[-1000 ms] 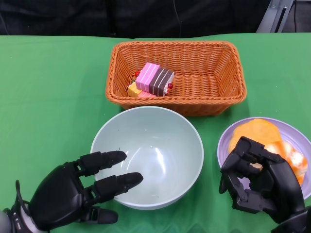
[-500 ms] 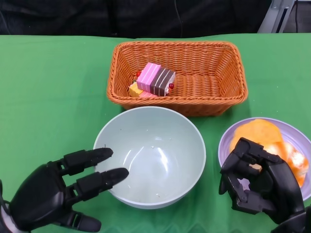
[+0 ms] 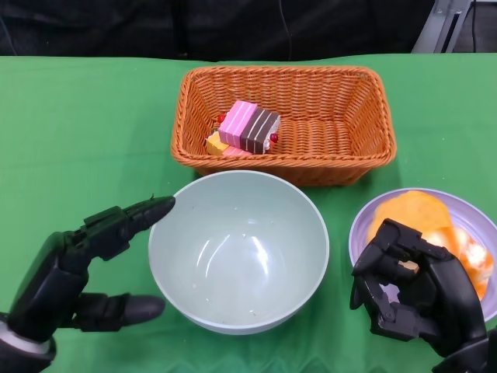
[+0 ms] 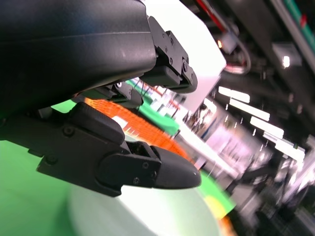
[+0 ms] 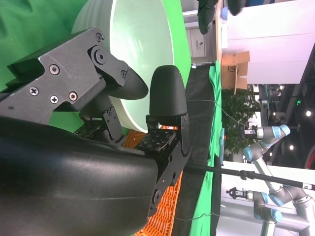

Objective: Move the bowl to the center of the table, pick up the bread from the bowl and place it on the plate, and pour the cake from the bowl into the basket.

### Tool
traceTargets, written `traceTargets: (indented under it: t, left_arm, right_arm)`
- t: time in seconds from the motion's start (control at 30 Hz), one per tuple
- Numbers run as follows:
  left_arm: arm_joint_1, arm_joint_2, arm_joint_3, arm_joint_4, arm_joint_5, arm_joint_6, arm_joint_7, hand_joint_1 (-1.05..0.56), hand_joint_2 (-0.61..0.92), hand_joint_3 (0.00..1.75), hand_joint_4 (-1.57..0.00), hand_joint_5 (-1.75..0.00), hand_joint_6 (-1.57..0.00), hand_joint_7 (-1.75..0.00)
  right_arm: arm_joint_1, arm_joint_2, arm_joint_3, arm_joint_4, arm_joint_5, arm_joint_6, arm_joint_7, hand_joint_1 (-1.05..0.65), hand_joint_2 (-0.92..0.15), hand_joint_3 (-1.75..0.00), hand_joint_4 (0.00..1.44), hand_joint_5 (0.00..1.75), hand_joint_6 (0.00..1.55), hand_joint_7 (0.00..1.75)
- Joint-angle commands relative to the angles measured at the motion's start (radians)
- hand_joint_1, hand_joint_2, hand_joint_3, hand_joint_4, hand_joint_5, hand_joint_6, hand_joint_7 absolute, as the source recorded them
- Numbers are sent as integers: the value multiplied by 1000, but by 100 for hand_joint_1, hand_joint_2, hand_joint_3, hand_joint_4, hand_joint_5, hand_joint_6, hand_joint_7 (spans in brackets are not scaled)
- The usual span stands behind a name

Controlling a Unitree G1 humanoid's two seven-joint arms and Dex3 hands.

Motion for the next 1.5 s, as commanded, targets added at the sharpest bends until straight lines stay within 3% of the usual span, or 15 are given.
traceTargets:
  t: [0.03, 0.2, 0.4, 0.47, 0.6, 0.83, 1.0, 1.5]
  left_arm:
    - [41, -33, 46, -20, -167, -3, -157, -42, 92, 17, -69, -7, -58, -4]
    - [74, -110, 121, -58, -364, 21, -375, -23, 92, 20, -86, -10, -76, -6]
    - [124, -201, 204, -157, -586, 109, -616, -18, 92, 24, -110, -22, -107, -18]
    - [140, -227, 238, -189, -630, 139, -681, -14, 92, 28, -97, -59, -102, -41]
    - [179, -285, 303, -257, -691, 208, -794, -15, 92, 30, -84, -101, -92, -73]
    - [262, -327, 378, -468, -830, 436, -998, -15, 92, 33, -77, -123, -89, -82]
    - [297, -331, 421, -620, -892, 651, -1115, -14, 92, 32, -75, -128, -89, -85]
    - [325, -359, 524, -849, -910, 1090, -1271, -9, 91, 38, -82, -151, -87, -116]
  right_arm:
    - [-8, -5, -8, 9, 18, -17, 4, -6, -60, -111, 74, 172, 67, 144]
    - [-5, -7, -11, -5, 21, -5, -2, -6, -59, -111, 75, 171, 68, 144]
    - [-12, -5, -20, -2, 45, -8, 11, -7, -58, -113, 75, 172, 68, 144]
    - [-13, -2, -21, -3, 50, -8, 8, -7, -56, -115, 76, 172, 68, 145]
    - [-16, 2, -25, -8, 55, -23, 3, -6, -54, -120, 76, 173, 68, 148]
    - [-17, -3, -23, -45, 64, 3, 0, -6, -54, -122, 77, 172, 69, 147]
    - [-21, -10, -24, -86, 59, 23, -11, -7, -51, -121, 78, 171, 71, 143]
    - [-12, -22, -3, -173, 50, 76, 0, -9, -49, -127, 75, 174, 69, 149]
